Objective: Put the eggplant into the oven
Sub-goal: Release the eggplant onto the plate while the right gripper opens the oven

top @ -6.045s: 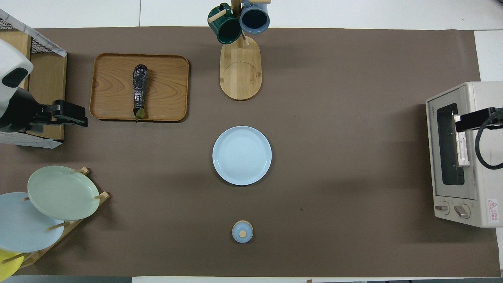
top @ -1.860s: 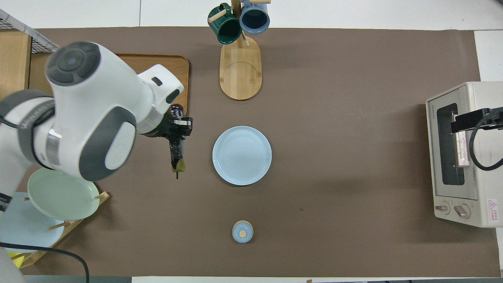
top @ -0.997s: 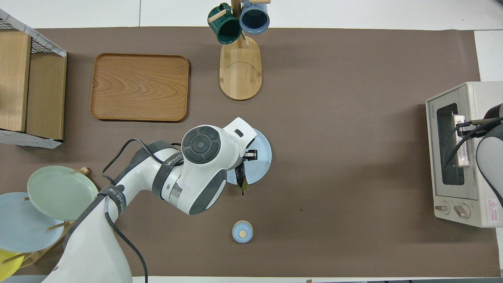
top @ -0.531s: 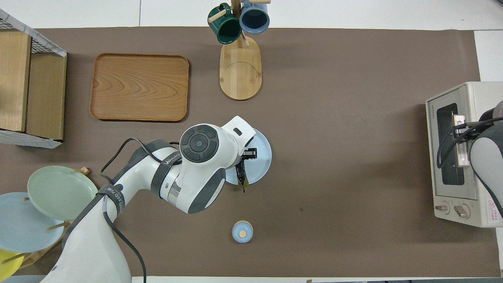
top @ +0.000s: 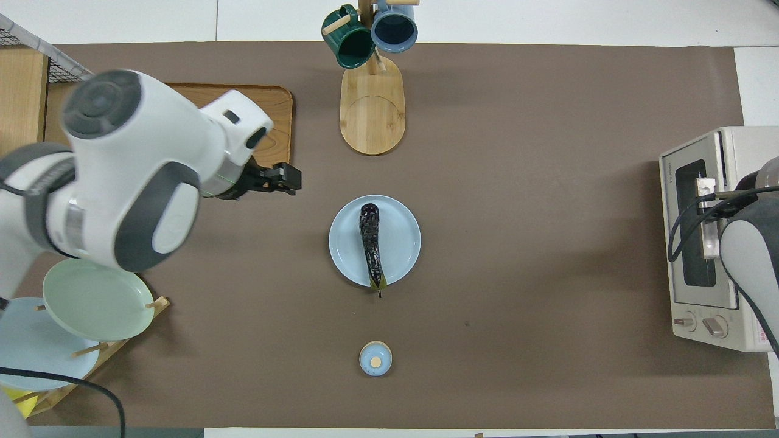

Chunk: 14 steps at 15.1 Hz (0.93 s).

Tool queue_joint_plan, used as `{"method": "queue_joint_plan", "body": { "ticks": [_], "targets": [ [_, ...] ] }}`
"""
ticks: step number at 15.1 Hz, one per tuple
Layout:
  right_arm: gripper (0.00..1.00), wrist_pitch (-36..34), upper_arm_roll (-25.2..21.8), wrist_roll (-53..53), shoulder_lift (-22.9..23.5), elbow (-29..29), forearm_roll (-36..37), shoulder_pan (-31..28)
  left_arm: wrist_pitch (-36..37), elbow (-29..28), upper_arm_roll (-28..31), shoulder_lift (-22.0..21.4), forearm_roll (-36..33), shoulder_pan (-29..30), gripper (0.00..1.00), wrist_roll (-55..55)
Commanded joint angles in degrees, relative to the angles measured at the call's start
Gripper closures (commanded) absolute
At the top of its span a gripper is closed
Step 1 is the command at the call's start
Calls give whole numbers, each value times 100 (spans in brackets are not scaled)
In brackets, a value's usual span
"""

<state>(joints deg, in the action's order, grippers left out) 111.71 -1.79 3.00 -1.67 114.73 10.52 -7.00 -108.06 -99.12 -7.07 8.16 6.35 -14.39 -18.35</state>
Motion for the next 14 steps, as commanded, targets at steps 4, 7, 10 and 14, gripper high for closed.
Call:
{"method": "queue_joint_plan", "body": {
  "ticks": [4,7,10,14],
  "targets": [
    [100,1054,38,-414,255,541,-67,295,952,508,-40,-410,-186,1438,0,1499],
    [100,1326,38,-450,439,541,-313,392,1339,508,-23,-674,-572,1474,0,1527],
    [100,1415,47,-633,545,532,-366,540,1831,517,83,-911,-573,1474,0,1519],
    [100,1862,47,-757,799,603,-498,656,2070,412,127,-1131,-582,1457,0,1545]
  ]
}}
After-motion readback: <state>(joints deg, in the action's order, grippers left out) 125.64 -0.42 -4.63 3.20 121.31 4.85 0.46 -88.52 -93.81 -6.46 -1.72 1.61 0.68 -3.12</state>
